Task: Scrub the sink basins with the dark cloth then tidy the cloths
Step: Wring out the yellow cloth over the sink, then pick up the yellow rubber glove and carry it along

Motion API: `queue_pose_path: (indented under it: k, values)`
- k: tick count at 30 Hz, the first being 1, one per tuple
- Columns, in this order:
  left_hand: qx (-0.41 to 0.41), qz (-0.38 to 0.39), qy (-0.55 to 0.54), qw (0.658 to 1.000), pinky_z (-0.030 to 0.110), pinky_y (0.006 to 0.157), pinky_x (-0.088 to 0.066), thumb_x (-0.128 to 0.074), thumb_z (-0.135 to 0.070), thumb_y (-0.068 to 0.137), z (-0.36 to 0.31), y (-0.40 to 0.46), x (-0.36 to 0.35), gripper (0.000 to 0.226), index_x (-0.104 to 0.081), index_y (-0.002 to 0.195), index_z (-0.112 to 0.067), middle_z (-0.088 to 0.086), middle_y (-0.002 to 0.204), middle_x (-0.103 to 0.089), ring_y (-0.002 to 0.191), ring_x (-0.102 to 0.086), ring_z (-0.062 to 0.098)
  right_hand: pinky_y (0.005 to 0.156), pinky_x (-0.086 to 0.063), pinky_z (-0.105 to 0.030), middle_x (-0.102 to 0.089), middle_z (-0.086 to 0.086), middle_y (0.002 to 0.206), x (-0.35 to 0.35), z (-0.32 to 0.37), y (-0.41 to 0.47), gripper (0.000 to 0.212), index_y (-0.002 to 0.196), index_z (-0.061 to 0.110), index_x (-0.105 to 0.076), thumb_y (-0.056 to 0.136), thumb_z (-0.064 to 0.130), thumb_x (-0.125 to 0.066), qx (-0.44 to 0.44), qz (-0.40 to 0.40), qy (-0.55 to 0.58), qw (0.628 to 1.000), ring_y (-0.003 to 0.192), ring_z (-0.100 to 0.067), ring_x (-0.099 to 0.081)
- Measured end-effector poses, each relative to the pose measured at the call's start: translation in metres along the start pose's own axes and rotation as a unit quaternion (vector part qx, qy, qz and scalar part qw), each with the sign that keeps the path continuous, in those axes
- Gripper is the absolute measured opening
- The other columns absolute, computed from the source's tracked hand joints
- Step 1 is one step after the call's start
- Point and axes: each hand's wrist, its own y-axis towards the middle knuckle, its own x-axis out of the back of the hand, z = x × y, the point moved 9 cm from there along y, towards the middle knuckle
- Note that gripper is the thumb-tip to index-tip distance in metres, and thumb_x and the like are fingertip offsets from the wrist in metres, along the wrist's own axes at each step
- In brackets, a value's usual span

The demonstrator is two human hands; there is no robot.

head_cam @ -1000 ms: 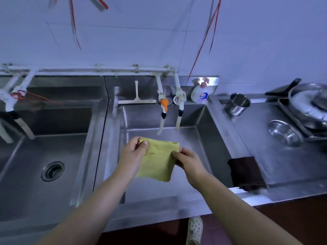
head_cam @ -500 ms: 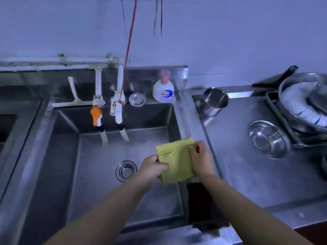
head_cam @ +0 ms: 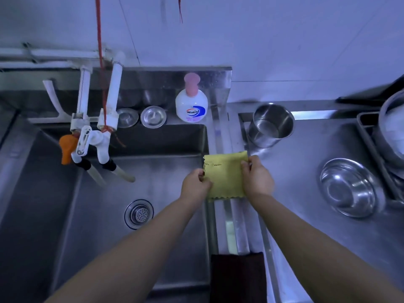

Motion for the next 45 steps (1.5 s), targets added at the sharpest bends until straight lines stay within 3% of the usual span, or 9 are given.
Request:
queue_pose_path:
  k: [6,14,19,23,27,32,36,39,45]
  values:
    - [0.030,0.015,-0.008,0.999,0.031,0.078,-0.049,-0.058,-0.001,0.083,0.022,0.004,0.006,0.039,-0.050,0.121,-0.005,0.007,0.100,-0.058,0.090,-0.059,0.024,0.071,-0.035,-0.031,-0.062,-0.008,0.114,-0.012,-0.009,0.001,0.035,0.132,0.020,-0.044,0.099,0.031,-0.039,0.003,0.021,-0.008,1.000,0.102,-0.031,-0.057]
    - [-0.035,0.018,0.075,0.996,0.027,0.072,-0.048,-0.060,-0.014,0.084,0.036,-0.033,0.066,0.021,-0.061,0.106,-0.014,0.002,0.098,-0.065,0.083,-0.060,0.017,0.079,-0.043,-0.043,-0.057,-0.018,0.119,0.006,0.046,-0.045,0.037,0.121,0.003,-0.056,0.084,0.005,-0.054,0.133,-0.077,-0.081,0.985,0.111,-0.037,-0.048]
    - [-0.063,-0.032,0.310,0.948,0.025,0.078,-0.042,-0.049,-0.021,0.089,0.068,-0.087,0.164,0.024,-0.060,0.110,-0.021,-0.004,0.109,-0.064,0.102,-0.058,0.020,0.056,-0.043,-0.035,-0.065,-0.016,0.073,-0.043,0.141,-0.126,0.018,0.079,0.004,-0.068,0.061,0.003,-0.073,0.300,-0.008,-0.253,0.920,0.070,-0.037,-0.060]
    - [-0.050,-0.086,0.413,0.905,0.030,0.086,-0.044,-0.044,-0.022,0.091,0.120,-0.144,0.271,0.026,-0.056,0.115,-0.020,0.002,0.119,-0.060,0.109,-0.056,0.025,0.069,-0.037,-0.031,-0.063,-0.009,0.102,-0.092,0.225,-0.221,0.019,0.102,0.011,-0.061,0.088,0.013,-0.049,0.385,0.076,-0.341,0.854,0.095,-0.031,-0.059]
    - [-0.024,-0.137,0.439,0.888,0.032,0.081,-0.047,-0.041,-0.021,0.094,0.182,-0.221,0.386,0.023,-0.055,0.111,-0.014,0.005,0.112,-0.062,0.100,-0.059,0.025,0.083,-0.038,-0.031,-0.059,-0.007,0.111,-0.153,0.300,-0.324,0.017,0.105,0.015,-0.055,0.091,0.015,-0.044,0.428,0.133,-0.411,0.794,0.106,-0.028,-0.055]
    - [0.037,-0.218,0.472,0.854,0.033,0.082,-0.045,-0.041,-0.023,0.094,0.274,-0.339,0.529,0.024,-0.055,0.114,-0.019,0.003,0.117,-0.060,0.108,-0.057,0.024,0.071,-0.031,-0.032,-0.058,-0.006,0.096,-0.230,0.401,-0.485,0.010,0.085,0.016,-0.047,0.093,0.015,-0.041,0.513,0.171,-0.406,0.737,0.095,-0.028,-0.056]
    - [0.090,-0.252,0.436,0.859,0.032,0.086,-0.044,-0.043,-0.031,0.093,0.356,-0.436,0.620,0.027,-0.054,0.116,-0.021,0.001,0.119,-0.059,0.112,-0.055,0.023,0.059,-0.028,-0.029,-0.035,0.003,0.067,-0.292,0.463,-0.602,0.033,0.064,0.020,-0.028,0.091,0.017,-0.047,0.561,0.190,-0.398,0.701,0.073,-0.022,-0.048]
    - [0.148,-0.288,0.419,0.848,0.033,0.084,-0.047,-0.044,-0.034,0.092,0.413,-0.501,0.673,0.025,-0.057,0.110,-0.022,0.000,0.116,-0.061,0.110,-0.058,0.022,0.048,-0.015,-0.028,-0.031,0.002,0.062,-0.331,0.500,-0.678,0.032,0.061,0.017,-0.032,0.090,0.015,-0.045,0.600,0.196,-0.385,0.673,0.064,-0.022,-0.038]
    - [0.226,-0.346,0.365,0.834,0.032,0.082,-0.047,-0.042,-0.037,0.093,0.484,-0.572,0.746,0.027,-0.056,0.112,-0.023,-0.001,0.116,-0.062,0.110,-0.058,0.021,0.067,-0.036,-0.031,-0.063,-0.011,0.103,-0.374,0.574,-0.795,0.016,0.095,0.015,-0.058,0.093,0.023,-0.044,0.680,0.205,-0.357,0.607,0.086,-0.032,-0.058]
